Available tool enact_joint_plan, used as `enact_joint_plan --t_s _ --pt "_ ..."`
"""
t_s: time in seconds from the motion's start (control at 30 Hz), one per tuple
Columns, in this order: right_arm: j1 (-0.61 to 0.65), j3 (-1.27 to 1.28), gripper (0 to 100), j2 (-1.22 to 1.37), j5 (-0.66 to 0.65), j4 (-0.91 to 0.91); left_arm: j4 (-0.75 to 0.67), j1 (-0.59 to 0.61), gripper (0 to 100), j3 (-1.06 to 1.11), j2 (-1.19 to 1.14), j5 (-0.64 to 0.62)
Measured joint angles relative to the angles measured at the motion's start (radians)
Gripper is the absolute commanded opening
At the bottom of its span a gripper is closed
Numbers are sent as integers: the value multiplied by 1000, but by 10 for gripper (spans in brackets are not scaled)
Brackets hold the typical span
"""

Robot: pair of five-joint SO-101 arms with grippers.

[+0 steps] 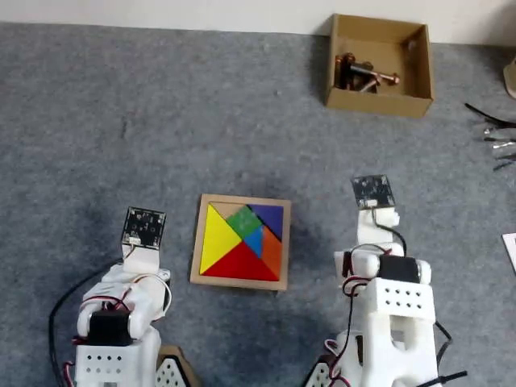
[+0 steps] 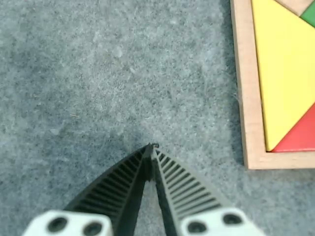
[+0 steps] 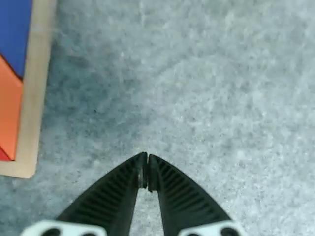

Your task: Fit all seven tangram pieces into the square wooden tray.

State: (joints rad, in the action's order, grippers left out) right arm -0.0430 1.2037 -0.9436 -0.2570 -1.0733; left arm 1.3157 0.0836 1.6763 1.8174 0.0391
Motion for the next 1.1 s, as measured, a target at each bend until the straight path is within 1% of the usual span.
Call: enact_joint_plan --t_s 0.5,0.63,0.8,0.97,1.1 --pt "-2 0 5 -17 0 -95 0 0 5 0 0 0" --pt "-2 0 5 -135 0 -98 0 0 5 0 0 0" --pt "-2 15 5 -397 0 -120 0 0 5 0 0 0" --pt "-2 103 5 -591 -74 -141 0 0 5 0 0 0" --pt "-2 169 5 -655 -89 -143 0 0 5 0 0 0"
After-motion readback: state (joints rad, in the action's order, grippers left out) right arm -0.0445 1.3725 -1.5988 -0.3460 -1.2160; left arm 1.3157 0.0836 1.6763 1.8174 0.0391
